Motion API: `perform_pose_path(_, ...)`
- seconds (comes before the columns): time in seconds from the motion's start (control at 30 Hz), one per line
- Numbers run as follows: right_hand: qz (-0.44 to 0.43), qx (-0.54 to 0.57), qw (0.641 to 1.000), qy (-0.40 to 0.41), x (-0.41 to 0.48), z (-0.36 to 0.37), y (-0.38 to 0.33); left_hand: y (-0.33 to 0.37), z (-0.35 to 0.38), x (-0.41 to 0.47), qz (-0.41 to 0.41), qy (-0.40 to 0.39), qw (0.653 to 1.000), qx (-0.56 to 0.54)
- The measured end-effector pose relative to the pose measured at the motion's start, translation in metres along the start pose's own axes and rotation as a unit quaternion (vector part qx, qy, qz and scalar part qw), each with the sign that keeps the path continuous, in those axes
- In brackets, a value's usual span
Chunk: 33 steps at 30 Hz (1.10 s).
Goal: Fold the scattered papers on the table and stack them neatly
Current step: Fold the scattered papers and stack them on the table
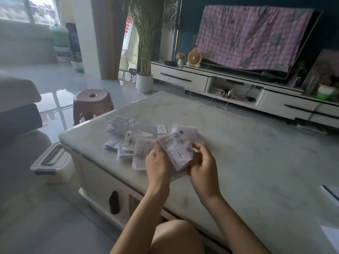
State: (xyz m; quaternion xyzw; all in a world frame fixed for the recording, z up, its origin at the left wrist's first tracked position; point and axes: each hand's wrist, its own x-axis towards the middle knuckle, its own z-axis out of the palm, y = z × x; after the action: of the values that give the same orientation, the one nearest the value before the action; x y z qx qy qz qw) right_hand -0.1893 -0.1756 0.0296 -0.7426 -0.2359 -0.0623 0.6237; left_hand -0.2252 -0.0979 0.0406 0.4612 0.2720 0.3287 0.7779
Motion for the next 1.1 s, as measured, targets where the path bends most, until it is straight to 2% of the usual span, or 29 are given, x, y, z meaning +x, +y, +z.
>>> perform_pose_path(0.07, -0.054, -0.042, 0.998, 0.003, -0.011, 0.005, -0.002, 0.000, 0.000, -0.002, -0.009, 0.009, 0.999, -0.034)
perform_pose_path(0.13, -0.071, -0.029, 0.997, -0.003, -0.019, 0.009, -0.004, 0.001, -0.004, -0.003, -0.007, -0.013, 0.997, -0.080)
perform_pose_path(0.23, -0.039, 0.021, 0.999, -0.013, -0.026, 0.019, -0.003, 0.000, -0.010, -0.004, -0.001, -0.043, 0.998, -0.053)
perform_pose_path(0.4, 0.016, -0.009, 1.000, 0.017, -0.017, 0.015, 0.000, -0.009, -0.020, -0.002, 0.033, 0.014, 0.998, -0.043)
perform_pose_path(0.47, 0.067, 0.006, 0.997, -0.038, -0.012, 0.016, 0.002, -0.010, -0.028, 0.002, 0.031, 0.013, 0.999, -0.036)
perform_pose_path(0.53, 0.108, 0.035, 0.985, -0.131, -0.018, 0.020, 0.002, -0.013, -0.036, -0.001, 0.018, 0.003, 1.000, -0.016)
perform_pose_path(0.57, 0.092, 0.017, 0.983, -0.155, -0.022, 0.026, 0.005, -0.017, -0.041, 0.000, 0.001, -0.001, 1.000, -0.020)
perform_pose_path(0.67, 0.052, -0.010, 0.984, -0.168, -0.025, 0.040, 0.007, -0.017, -0.059, 0.000, -0.083, -0.016, 0.993, -0.087)
perform_pose_path(0.73, 0.035, -0.011, 0.990, -0.140, -0.010, 0.049, 0.003, -0.015, -0.077, 0.004, -0.103, 0.012, 0.989, -0.106)
perform_pose_path(0.8, -0.001, -0.074, 0.994, -0.085, 0.019, 0.051, 0.005, -0.013, -0.089, 0.006, -0.096, 0.037, 0.988, -0.111)
perform_pose_path(0.83, -0.010, -0.127, 0.988, -0.087, 0.036, 0.056, 0.006, -0.011, -0.094, 0.008, -0.091, 0.044, 0.988, -0.117)
perform_pose_path(0.9, 0.021, -0.268, 0.951, -0.153, 0.066, 0.062, 0.013, -0.008, -0.096, 0.009, -0.091, 0.047, 0.987, -0.126)
perform_pose_path(0.97, 0.054, -0.348, 0.910, -0.217, 0.081, 0.075, 0.020, -0.004, -0.101, 0.013, -0.092, 0.051, 0.986, -0.126)
perform_pose_path(1.03, 0.027, -0.348, 0.912, -0.216, 0.085, 0.077, 0.024, -0.003, -0.103, 0.014, -0.100, 0.056, 0.985, -0.127)
perform_pose_path(1.1, 0.034, -0.253, 0.941, -0.220, 0.082, 0.064, 0.020, -0.003, -0.106, 0.016, -0.107, 0.062, 0.984, -0.132)
